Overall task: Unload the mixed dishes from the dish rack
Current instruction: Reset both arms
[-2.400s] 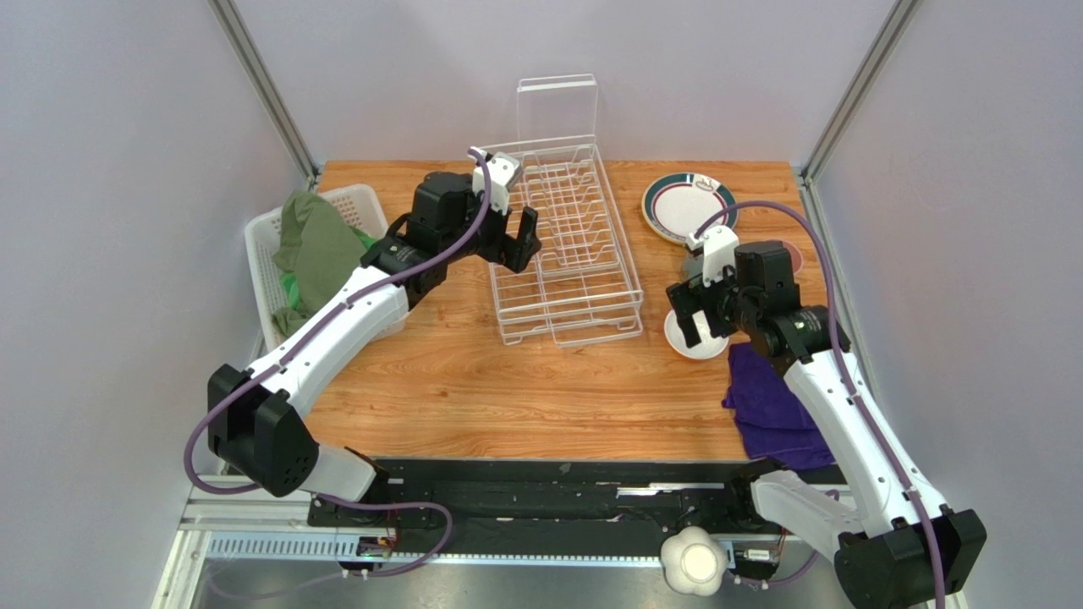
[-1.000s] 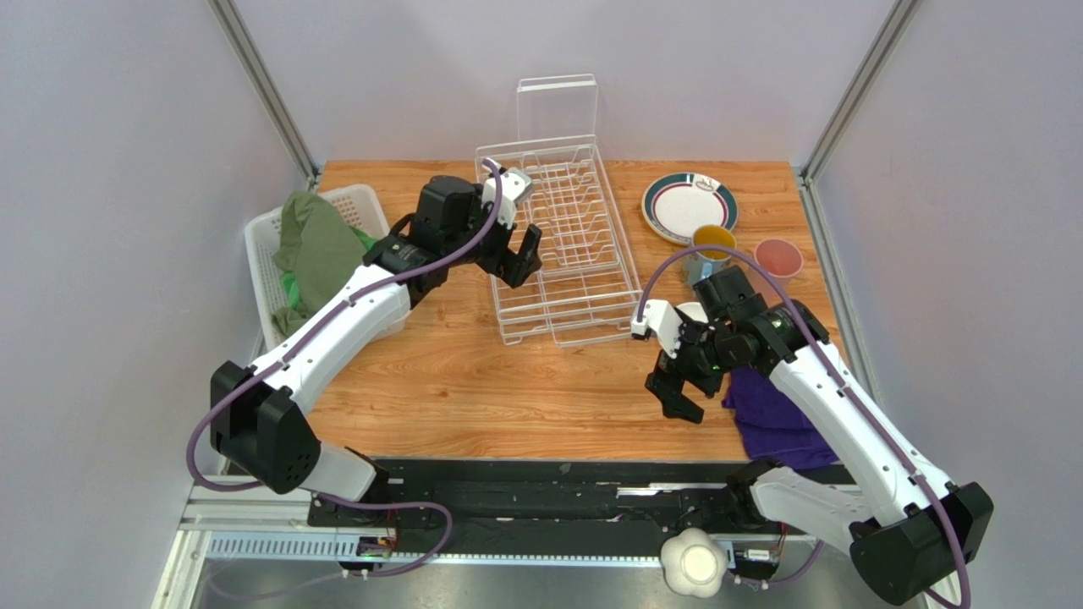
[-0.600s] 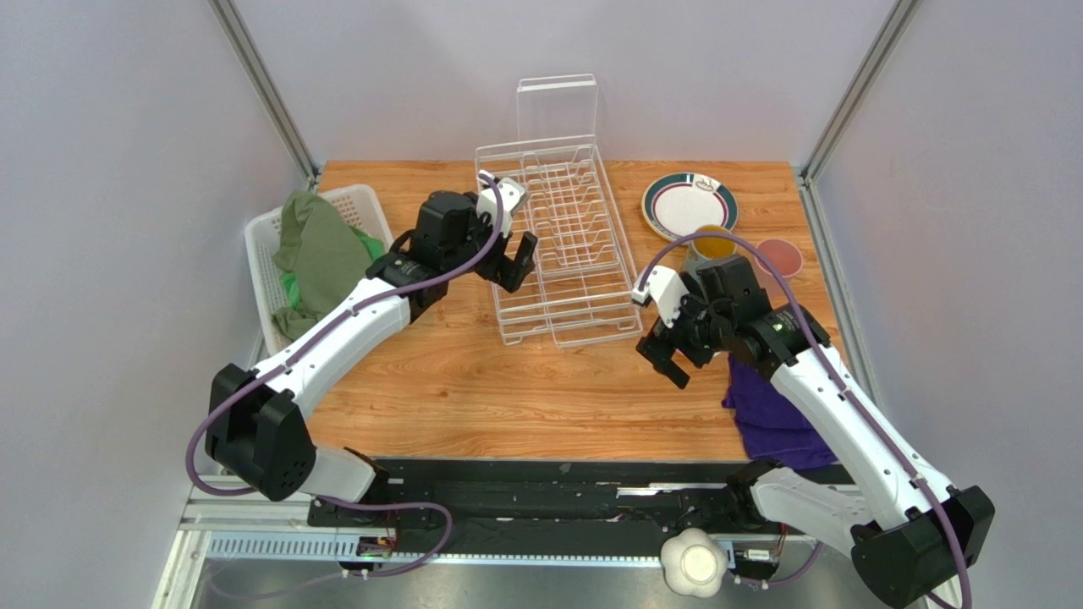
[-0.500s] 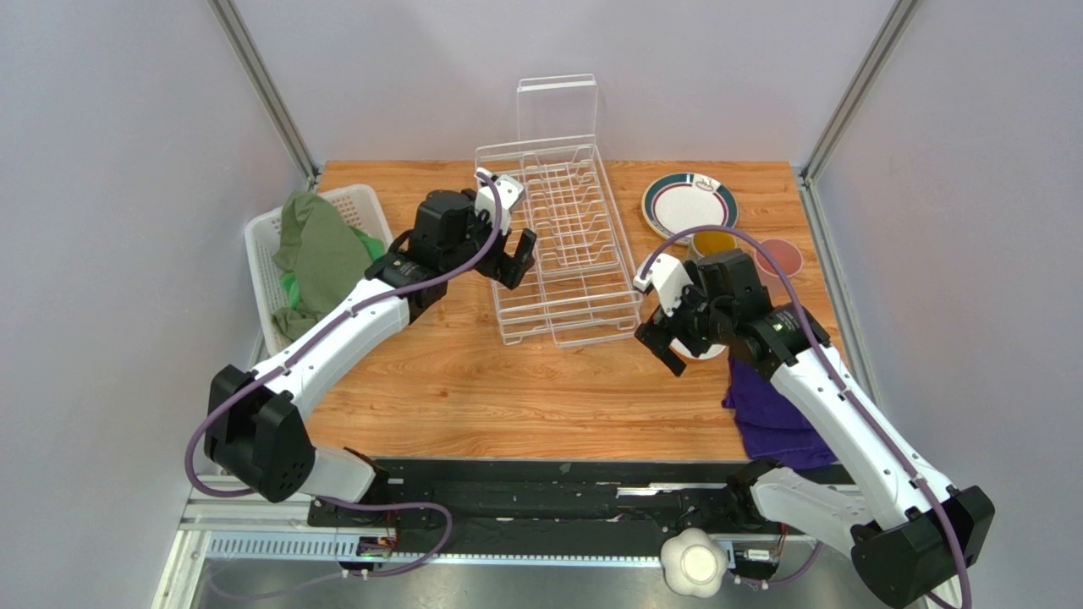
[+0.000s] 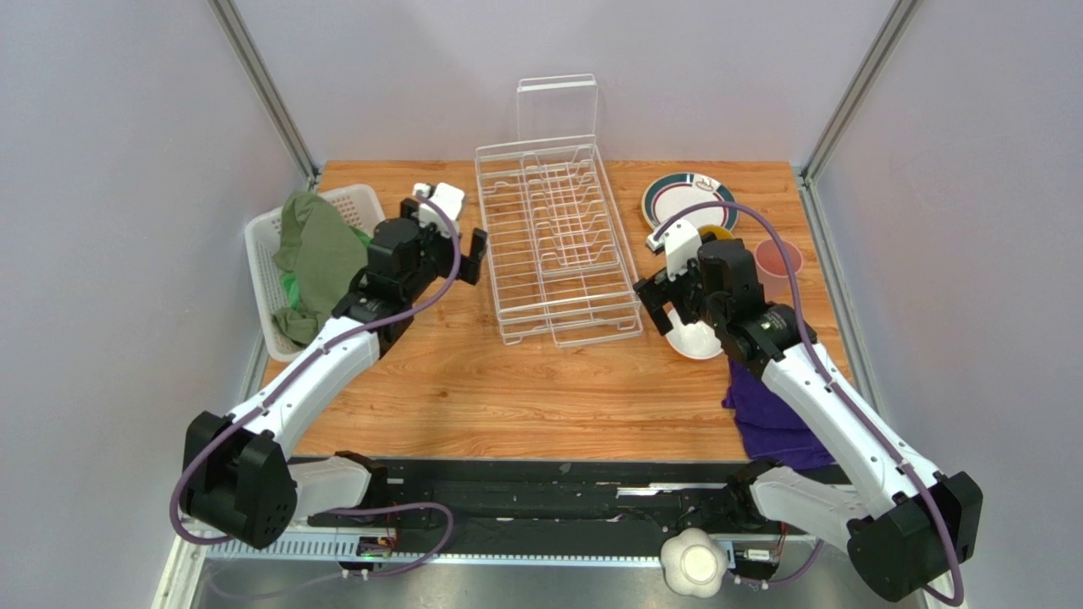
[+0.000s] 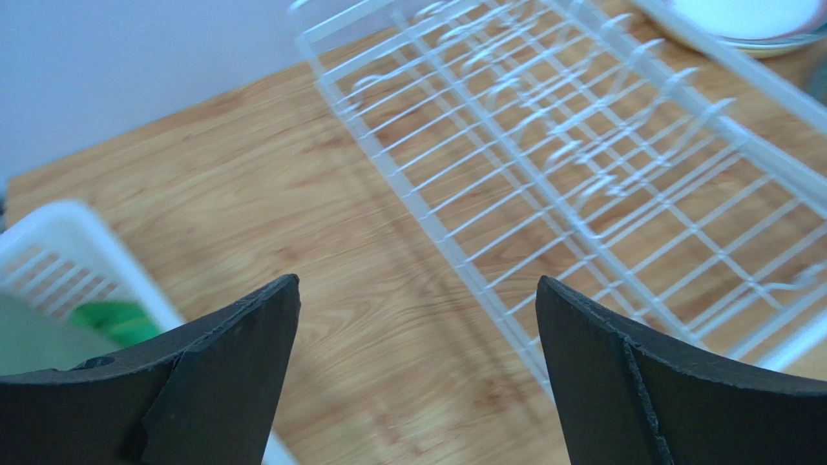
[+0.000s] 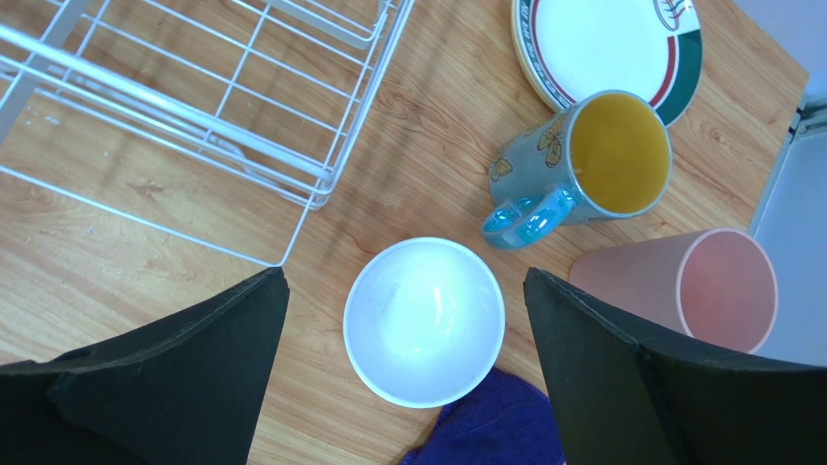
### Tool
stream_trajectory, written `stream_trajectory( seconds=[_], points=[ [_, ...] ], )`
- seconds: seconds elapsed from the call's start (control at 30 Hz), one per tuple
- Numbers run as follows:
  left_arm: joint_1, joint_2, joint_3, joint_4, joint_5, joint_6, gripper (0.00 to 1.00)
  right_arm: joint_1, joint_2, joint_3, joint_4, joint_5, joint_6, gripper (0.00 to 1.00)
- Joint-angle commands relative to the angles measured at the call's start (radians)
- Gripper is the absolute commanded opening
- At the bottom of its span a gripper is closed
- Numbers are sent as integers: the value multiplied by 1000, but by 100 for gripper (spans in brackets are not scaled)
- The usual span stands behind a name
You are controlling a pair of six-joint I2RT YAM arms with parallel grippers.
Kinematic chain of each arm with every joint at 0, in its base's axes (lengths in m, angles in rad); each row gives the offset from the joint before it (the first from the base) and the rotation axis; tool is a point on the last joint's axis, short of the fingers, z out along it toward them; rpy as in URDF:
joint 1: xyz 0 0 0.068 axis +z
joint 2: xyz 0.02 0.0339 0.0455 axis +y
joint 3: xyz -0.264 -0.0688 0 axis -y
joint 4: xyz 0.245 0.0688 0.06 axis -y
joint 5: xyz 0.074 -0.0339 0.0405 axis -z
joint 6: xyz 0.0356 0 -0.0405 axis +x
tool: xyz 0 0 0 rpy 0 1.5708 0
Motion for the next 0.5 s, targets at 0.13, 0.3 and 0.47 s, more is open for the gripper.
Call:
stream_trajectory(
  seconds=[0.13,0.3,0.47],
  points=[
    [189,-162,-171,170,37,24,99,-79,-31,-51,209,49,129,100],
    [202,-217,-196,167,45,35,99,-84,-1,-25,201,55,171,100],
    [203,-249,-197,153,44,38,99,-84,16,-23,210,55,171,100]
  ],
)
